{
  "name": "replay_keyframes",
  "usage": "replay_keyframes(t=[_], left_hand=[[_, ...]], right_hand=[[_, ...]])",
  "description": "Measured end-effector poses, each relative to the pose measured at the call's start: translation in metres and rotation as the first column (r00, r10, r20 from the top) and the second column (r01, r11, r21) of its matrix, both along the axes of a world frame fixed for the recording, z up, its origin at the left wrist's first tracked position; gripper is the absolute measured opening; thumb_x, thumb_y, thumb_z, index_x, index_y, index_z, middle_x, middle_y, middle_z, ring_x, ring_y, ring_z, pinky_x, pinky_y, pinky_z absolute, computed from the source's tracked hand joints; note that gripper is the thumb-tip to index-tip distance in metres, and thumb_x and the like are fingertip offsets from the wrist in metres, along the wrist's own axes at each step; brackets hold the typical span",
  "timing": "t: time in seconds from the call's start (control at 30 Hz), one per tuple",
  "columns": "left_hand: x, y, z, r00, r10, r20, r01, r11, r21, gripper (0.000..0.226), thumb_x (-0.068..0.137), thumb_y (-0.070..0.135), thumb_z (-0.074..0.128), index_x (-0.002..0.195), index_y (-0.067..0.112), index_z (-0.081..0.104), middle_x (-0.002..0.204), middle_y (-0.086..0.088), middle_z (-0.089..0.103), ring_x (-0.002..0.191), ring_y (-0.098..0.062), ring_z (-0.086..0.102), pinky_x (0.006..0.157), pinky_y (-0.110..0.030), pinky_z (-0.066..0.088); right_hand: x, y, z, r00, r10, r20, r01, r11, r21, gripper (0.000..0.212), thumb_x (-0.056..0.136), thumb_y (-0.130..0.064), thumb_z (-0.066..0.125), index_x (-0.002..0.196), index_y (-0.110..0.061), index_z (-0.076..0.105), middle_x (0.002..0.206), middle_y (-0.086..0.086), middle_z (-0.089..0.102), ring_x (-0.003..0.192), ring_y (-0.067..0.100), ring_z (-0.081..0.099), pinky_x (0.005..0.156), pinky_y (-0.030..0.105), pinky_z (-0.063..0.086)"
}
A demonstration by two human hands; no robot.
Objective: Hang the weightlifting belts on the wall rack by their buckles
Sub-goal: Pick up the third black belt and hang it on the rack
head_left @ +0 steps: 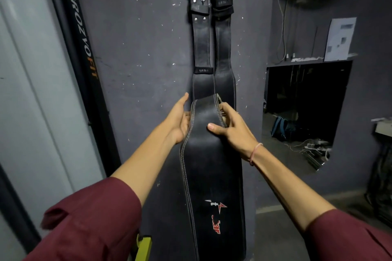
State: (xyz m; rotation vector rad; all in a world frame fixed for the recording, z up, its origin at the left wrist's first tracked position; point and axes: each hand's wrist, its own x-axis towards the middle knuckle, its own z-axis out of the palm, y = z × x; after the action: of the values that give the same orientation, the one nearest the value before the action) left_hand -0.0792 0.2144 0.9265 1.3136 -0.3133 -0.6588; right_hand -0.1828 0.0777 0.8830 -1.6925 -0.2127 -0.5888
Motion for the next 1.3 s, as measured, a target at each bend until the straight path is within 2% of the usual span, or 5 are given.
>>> replay_keyframes(t=[0.37,0.77,0.93,1.03,1.3], left_hand=[[0.017,-0.013,-0.003,0.892,0.441,0.100,-0.422,0.892,-0.164,0.061,0.083,0.066,0.056,0.114,0.014,0.064,0.125,-0.017,0.066,0.113,-0.038,0.063,0.094,-0.058,0.052],[-0.044,-0.049,-0.010,0.716,0.468,0.517,-0.265,0.868,-0.419,0.039,0.105,0.032,0.041,0.119,0.002,0.061,0.116,-0.005,0.070,0.112,-0.015,0.064,0.102,-0.034,0.048],[-0.043,-0.053,-0.013,0.662,0.469,0.584,-0.285,0.879,-0.383,0.043,0.106,0.030,0.040,0.106,-0.010,0.057,0.075,0.017,0.058,0.076,0.007,0.050,0.079,-0.023,0.043],[-0.040,-0.051,-0.017,0.611,0.477,0.632,-0.300,0.878,-0.374,0.046,0.106,0.030,0.039,0.106,-0.013,0.054,0.097,-0.017,0.069,0.077,0.004,0.054,0.075,-0.026,0.042],[-0.031,-0.052,-0.018,0.562,0.499,0.660,-0.318,0.866,-0.385,0.038,0.106,0.032,0.039,0.117,0.004,0.063,0.112,-0.004,0.070,0.102,-0.010,0.064,0.093,-0.031,0.050]], right_hand=[[-0.023,0.002,-0.061,0.986,0.130,-0.102,-0.133,0.991,-0.020,0.032,0.086,0.014,0.063,0.114,-0.001,0.056,0.102,-0.003,0.072,0.099,0.011,0.068,0.084,0.024,0.054],[-0.005,0.002,0.023,0.958,-0.245,0.146,0.228,0.965,0.127,0.031,0.093,-0.012,0.065,0.064,-0.007,0.057,0.060,-0.002,0.055,0.060,0.011,0.050,0.057,0.024,0.041],[-0.018,-0.001,-0.069,0.993,-0.109,-0.047,0.117,0.967,0.228,0.014,0.085,0.004,0.069,0.098,0.010,0.068,0.095,0.014,0.076,0.087,0.022,0.071,0.080,0.036,0.059],[-0.021,-0.003,-0.112,0.964,-0.143,-0.223,0.165,0.983,0.084,0.033,0.079,-0.014,0.081,0.082,0.010,0.059,0.077,0.011,0.064,0.077,0.020,0.060,0.077,0.039,0.051],[0.006,-0.001,0.042,0.940,-0.264,0.215,0.235,0.960,0.151,0.027,0.091,-0.003,0.066,0.116,0.003,0.059,0.106,0.019,0.069,0.094,0.012,0.065,0.088,0.031,0.056]])
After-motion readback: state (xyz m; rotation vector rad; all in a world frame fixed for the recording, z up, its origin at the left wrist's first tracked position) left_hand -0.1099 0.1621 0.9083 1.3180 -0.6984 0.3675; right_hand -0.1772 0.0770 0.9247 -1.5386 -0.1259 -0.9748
